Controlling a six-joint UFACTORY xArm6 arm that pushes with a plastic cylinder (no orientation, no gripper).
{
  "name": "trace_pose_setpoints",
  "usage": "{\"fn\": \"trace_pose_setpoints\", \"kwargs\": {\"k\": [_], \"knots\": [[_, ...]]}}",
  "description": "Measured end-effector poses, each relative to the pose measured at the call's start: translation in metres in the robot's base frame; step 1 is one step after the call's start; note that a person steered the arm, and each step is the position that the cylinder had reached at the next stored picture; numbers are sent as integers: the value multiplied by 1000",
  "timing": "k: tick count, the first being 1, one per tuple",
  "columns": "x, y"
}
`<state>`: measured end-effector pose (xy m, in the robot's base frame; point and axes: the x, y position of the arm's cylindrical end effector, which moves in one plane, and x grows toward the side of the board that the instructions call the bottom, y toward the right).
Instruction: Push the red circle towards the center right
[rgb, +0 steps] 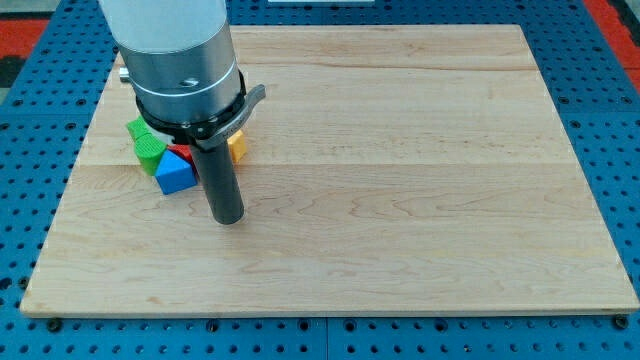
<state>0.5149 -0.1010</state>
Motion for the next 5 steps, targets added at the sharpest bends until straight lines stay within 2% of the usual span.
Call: {"fn": "trace_pose_setpoints", "kwargs": {"k": [1, 3, 4, 5], "knots": [[2, 0], [39, 0], [46, -21], [46, -114]]}}
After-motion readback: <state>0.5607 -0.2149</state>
